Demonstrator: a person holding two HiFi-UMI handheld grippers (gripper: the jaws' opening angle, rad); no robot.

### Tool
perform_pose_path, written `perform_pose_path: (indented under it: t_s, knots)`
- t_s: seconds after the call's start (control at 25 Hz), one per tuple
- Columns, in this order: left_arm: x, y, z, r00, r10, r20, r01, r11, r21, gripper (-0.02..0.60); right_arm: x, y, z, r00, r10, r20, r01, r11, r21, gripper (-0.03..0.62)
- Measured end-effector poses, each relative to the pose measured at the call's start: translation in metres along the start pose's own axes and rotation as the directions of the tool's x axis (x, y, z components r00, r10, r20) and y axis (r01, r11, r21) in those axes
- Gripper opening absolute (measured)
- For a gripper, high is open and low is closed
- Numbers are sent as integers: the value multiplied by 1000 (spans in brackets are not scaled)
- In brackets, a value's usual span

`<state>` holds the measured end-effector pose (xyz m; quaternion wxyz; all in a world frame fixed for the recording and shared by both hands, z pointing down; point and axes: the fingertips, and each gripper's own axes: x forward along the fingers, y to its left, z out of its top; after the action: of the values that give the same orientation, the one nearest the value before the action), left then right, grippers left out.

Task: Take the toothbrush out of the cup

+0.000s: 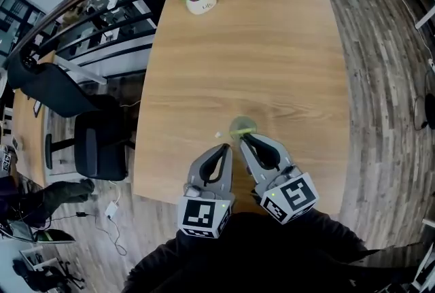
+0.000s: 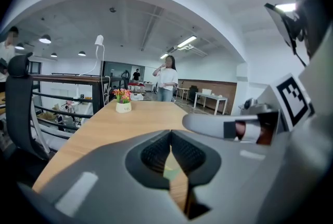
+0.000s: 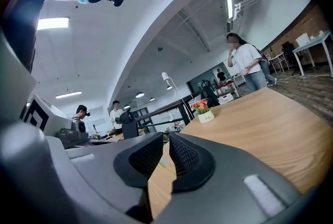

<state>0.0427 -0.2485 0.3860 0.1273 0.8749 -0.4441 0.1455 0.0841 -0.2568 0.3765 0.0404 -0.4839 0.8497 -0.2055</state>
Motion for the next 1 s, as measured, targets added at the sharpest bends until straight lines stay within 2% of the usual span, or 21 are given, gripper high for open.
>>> perform_pose_path:
  t_s: [0.28,0.48,0.76,1.0]
  knots:
    - [9,39,-25,999,15,-30,-18,996,-83,9,30,2,-32,995,-35,-91,28,997,-76,54]
    - [14,50,-39,999,3,-53,-9,993,-122,9,42,2,-45,988,-58,-140,41,992,-122,70]
    - [19,59,-46,998,8,-63,-17,988,-151,9,49,-2,-61,974,-73,-214,9,958,-288,154]
    - [21,70,-53,997,15,-79,-29,985,-173,9,59,0,-72,966,-65,-249,-7,960,-279,160]
